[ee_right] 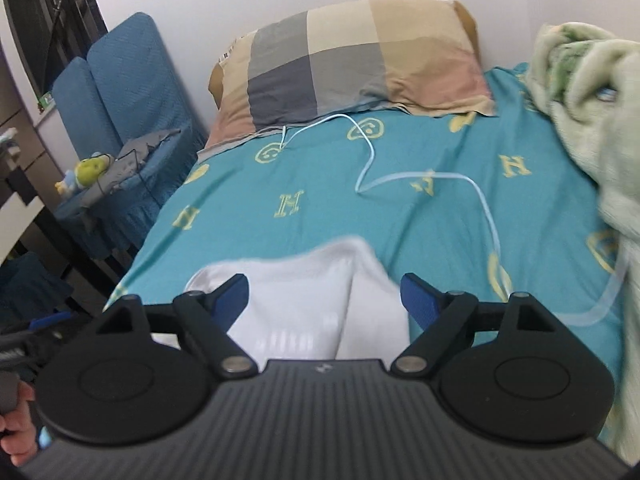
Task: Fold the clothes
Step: 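Lower the shirt onto the bed and open both grippers to release it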
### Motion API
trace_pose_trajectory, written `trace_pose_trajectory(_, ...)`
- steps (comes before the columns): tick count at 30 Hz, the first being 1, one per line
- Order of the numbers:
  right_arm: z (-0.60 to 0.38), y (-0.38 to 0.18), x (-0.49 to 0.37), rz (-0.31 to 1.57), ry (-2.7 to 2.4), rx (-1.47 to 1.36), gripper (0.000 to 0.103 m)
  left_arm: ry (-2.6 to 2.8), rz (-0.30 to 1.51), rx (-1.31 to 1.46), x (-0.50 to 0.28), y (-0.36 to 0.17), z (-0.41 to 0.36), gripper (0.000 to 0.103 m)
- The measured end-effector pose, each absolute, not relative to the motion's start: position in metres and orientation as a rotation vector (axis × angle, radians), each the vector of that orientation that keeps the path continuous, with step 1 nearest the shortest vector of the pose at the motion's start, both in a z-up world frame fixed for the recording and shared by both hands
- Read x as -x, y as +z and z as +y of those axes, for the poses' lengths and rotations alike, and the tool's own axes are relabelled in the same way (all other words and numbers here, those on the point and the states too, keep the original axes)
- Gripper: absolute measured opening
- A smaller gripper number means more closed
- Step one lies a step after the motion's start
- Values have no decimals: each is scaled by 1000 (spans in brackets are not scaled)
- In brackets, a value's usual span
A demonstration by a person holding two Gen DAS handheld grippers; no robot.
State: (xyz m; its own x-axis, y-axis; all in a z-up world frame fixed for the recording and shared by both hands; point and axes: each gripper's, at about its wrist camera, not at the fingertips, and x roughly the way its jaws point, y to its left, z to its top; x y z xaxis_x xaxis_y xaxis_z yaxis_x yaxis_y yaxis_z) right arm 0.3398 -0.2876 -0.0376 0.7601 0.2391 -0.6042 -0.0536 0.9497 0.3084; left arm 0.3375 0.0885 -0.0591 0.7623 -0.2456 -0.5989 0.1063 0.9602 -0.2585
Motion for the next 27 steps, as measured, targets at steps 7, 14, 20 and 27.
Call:
trace_pose_trajectory(7,-294,-26,-211,731,136,-300,84,-63,744,617,-230,-71,177,88)
trace_pose_trajectory(14,-288,-14,-121,737,186,-374,85,15,828,922,-200,-111,220,83)
trace_pose_trajectory(20,-282,-49,-120,811,206,-444,84,-40,815,1144,-222,-157,220,72)
trace_pose_trajectory(27,-274,-80,-144,882,213,-501,84,6,695,1114,-240,-149,231,2)
